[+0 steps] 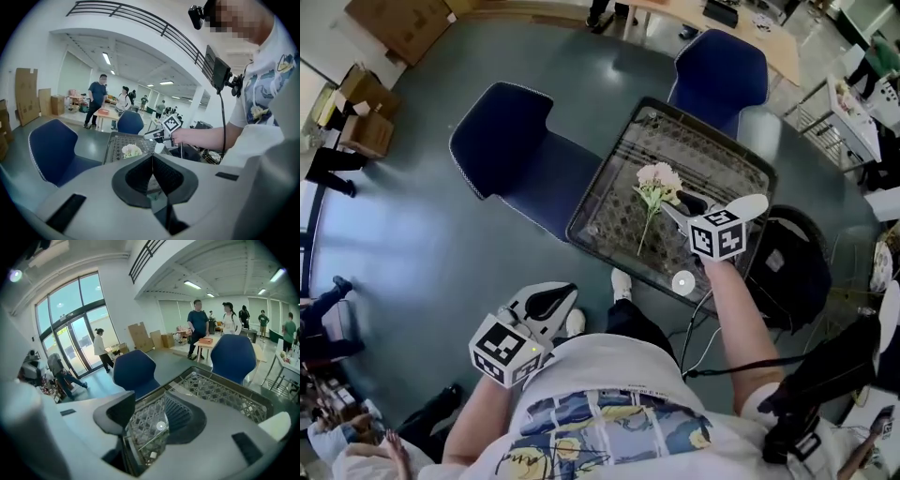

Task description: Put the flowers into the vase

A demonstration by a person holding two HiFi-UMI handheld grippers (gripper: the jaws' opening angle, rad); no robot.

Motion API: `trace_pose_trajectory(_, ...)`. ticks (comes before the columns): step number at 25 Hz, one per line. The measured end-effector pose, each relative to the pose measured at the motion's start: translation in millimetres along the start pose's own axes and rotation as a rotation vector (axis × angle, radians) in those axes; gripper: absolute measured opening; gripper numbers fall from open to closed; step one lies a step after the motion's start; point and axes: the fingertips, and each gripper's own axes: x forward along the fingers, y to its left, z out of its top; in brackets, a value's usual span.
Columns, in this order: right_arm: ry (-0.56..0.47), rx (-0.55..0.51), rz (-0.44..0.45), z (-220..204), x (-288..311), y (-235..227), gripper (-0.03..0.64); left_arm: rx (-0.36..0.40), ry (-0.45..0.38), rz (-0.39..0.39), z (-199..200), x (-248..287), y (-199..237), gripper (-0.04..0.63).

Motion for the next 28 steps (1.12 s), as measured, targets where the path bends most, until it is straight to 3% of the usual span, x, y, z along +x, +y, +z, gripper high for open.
trace_pose_trajectory(6, 0.106, 0.140, 0.006, -7.3, 71.9, -88.2, 0.213, -0.049, 0.023, 0.098, 18.4, 25.1, 19.4, 0.009)
trace_pose_trajectory(12, 0.216, 0.281, 0.011, -27.3, 129.3, -145.2, 0.246, -0.125, 0.052, 0.192, 21.5, 29.0, 37.3, 0.011)
trace_pose_trajectory(18, 0.295, 0.450, 0.125, -57.0, 167.1, -165.1, 0.258, -0.173, 0.067, 0.253, 27.8, 35.5, 34.4, 0.009)
trace_pose_trajectory(23, 0.328, 0.494, 0.156, -70.8, 183.1, -166.5, 0.251, -0.197, 0.070, 0.283, 24.5, 35.8, 37.1, 0.009)
trace_pose_trajectory(24, 0.317, 0.501, 0.151, -69.6, 184.4, -165.5, 0.229, -0.199, 0.069, 0.286, 23.1, 33.3, 39.3, 0.009)
trace_pose_trajectory(26, 0.300, 0.493, 0.136, -66.3, 185.4, -163.6, 0.105, -0.202, 0.068, 0.292, 21.8, 29.0, 43.8, 0.009)
trace_pose_trajectory(28, 0.298, 0.467, 0.127, -62.8, 183.4, -160.8, 0.081, -0.201, 0.064, 0.292, 23.5, 27.7, 46.0, 0.011)
